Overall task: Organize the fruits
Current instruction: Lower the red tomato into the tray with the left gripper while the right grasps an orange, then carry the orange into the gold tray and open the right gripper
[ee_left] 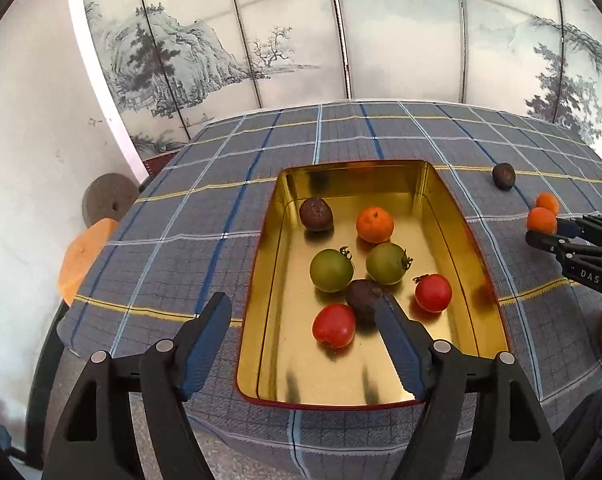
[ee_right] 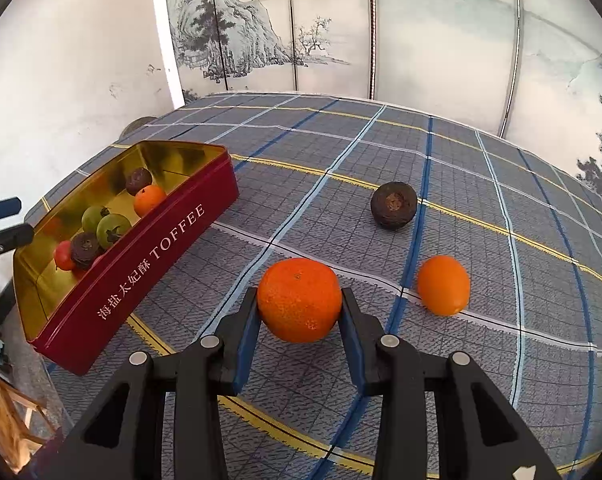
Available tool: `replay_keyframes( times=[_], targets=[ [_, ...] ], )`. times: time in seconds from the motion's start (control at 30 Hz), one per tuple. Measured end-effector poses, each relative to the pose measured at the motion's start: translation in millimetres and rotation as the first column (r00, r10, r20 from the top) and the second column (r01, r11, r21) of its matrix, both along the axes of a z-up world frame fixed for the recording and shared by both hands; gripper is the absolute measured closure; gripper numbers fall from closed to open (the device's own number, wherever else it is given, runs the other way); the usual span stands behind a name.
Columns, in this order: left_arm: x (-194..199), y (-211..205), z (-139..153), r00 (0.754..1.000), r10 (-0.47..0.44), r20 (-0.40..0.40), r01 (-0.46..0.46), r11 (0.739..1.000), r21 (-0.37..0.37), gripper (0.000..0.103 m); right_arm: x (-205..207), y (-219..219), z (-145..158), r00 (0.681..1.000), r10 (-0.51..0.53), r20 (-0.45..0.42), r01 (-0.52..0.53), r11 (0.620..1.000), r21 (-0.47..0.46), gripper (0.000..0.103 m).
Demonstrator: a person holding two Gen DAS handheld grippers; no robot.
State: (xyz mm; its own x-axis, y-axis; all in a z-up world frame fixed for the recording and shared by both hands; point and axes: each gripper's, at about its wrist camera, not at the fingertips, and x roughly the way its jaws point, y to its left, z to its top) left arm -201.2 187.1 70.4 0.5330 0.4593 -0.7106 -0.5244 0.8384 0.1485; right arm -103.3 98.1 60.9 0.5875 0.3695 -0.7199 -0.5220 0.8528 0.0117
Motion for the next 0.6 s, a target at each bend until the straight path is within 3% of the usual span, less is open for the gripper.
replay_keyframes(
  times=[0.37,0.6],
  targets=[
    [-10.8,2.9,9.6,0.998,0.056,0.009,-0.056,0.998,0.032,0.027,-5.7,7.3,-0.6,1.000,0.015,0.022,-0.014,0.999,-0.037,0.068],
    [-19.8,2.4,17.7,0.996,0.085,0.030,-0.087,0.994,0.067,0.026,-19.3,11.1,19.3,0.999,0.032,0.018,-0.033,0.999,0.041,0.068]
  ],
)
